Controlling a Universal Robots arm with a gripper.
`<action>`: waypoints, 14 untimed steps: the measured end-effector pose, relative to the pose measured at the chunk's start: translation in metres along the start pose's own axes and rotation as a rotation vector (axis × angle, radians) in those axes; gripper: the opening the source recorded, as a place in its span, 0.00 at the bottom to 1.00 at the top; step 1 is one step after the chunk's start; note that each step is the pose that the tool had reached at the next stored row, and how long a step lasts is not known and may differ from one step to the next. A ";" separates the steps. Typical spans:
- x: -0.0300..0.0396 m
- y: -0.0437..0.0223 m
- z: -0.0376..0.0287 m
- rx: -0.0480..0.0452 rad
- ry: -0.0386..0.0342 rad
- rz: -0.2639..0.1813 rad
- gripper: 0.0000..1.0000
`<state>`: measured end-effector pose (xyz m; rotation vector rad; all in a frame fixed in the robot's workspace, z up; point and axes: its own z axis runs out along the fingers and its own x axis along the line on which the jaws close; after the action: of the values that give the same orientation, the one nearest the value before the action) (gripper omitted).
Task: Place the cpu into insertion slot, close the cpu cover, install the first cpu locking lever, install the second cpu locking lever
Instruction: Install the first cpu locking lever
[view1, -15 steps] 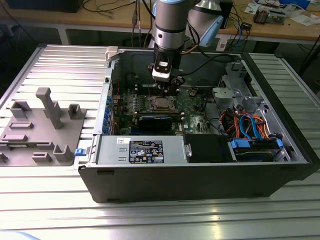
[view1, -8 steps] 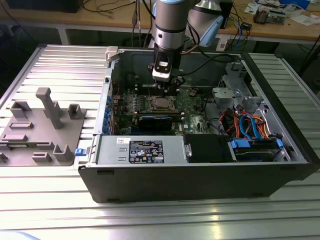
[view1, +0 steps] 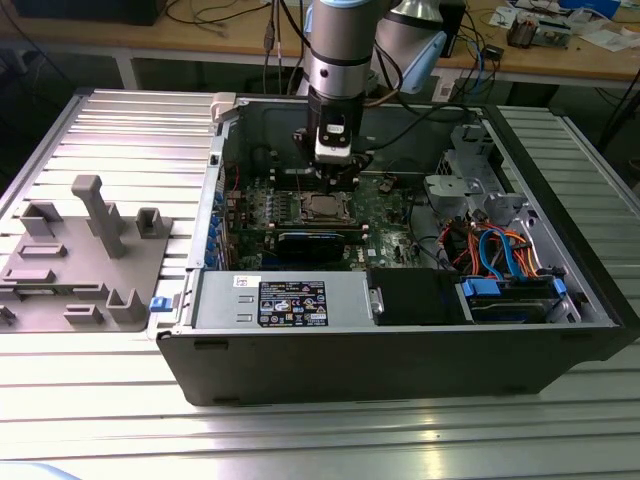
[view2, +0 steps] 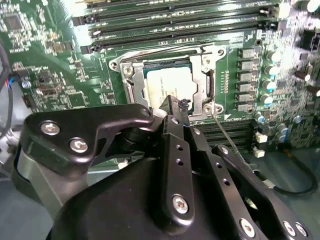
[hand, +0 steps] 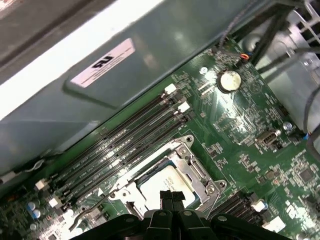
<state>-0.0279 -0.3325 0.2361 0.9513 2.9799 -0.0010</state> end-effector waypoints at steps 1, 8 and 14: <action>0.0001 -0.0001 0.0000 -0.0018 -0.0023 -0.004 0.11; 0.0001 0.0000 -0.0017 -0.0076 -0.0102 -0.025 0.11; 0.0002 0.0002 -0.0022 -0.0087 -0.0100 -0.105 0.11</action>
<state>-0.0280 -0.3323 0.2383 0.7900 3.0141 0.0061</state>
